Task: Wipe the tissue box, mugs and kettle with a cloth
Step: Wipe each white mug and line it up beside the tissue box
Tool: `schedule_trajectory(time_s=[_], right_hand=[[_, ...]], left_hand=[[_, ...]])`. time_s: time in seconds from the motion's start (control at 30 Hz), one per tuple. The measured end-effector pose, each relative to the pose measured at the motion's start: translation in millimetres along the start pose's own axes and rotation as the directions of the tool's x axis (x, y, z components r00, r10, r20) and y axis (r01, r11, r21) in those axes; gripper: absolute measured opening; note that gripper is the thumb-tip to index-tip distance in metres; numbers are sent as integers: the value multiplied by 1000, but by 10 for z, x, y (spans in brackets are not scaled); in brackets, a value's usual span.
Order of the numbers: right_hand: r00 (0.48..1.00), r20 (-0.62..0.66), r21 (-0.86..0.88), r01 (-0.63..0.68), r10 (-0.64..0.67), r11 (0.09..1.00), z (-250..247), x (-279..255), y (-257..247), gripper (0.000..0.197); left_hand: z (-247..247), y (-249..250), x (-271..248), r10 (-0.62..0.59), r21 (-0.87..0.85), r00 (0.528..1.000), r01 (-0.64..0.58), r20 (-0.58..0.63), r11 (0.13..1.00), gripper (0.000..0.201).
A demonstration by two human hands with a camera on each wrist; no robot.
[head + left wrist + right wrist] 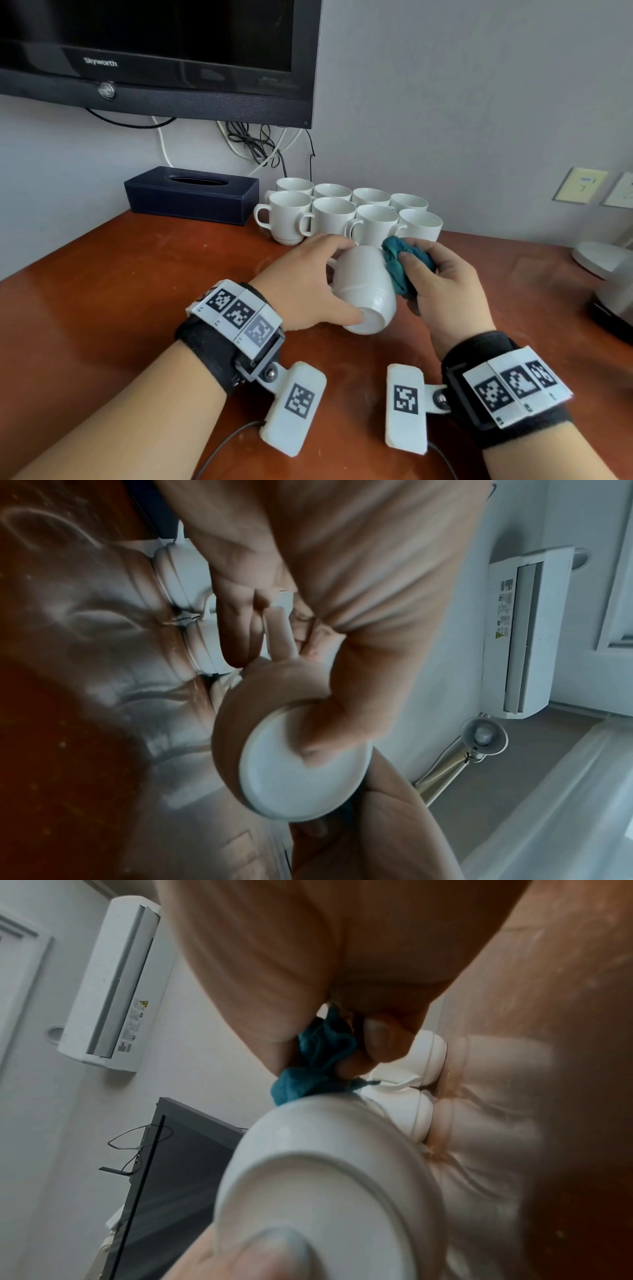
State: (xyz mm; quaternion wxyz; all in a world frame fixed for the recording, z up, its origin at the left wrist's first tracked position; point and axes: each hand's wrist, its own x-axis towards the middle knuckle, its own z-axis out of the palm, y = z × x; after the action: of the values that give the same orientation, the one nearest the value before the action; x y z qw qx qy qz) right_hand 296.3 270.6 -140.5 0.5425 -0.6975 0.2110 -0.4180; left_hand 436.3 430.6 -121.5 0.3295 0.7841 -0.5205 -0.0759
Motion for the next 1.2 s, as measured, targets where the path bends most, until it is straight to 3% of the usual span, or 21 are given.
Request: schedule_trajectory(time_s=[0.3, 0.43, 0.63, 0.9, 1.2], right_hand=[[989, 145, 85, -43, 31, 995, 24, -56, -43, 22], [989, 141, 78, -57, 46, 995, 45, -65, -54, 23], [999, -4, 56, -39, 39, 998, 10, -6, -30, 21], [985, 128, 61, -123, 115, 991, 12, -36, -2, 21], [981, 153, -14, -122, 123, 992, 31, -44, 13, 23]], left_hand=[[-58, -33, 18, -102, -28, 982, 99, -161, 995, 88], [-62, -22, 0, -108, -35, 985, 104, -136, 994, 87], [-1, 42, -42, -19, 3, 1000, 19, -24, 1000, 96], [-37, -55, 11, -127, -137, 977, 104, -173, 985, 87], [7, -121, 48, -168, 29, 983, 166, 76, 986, 88]])
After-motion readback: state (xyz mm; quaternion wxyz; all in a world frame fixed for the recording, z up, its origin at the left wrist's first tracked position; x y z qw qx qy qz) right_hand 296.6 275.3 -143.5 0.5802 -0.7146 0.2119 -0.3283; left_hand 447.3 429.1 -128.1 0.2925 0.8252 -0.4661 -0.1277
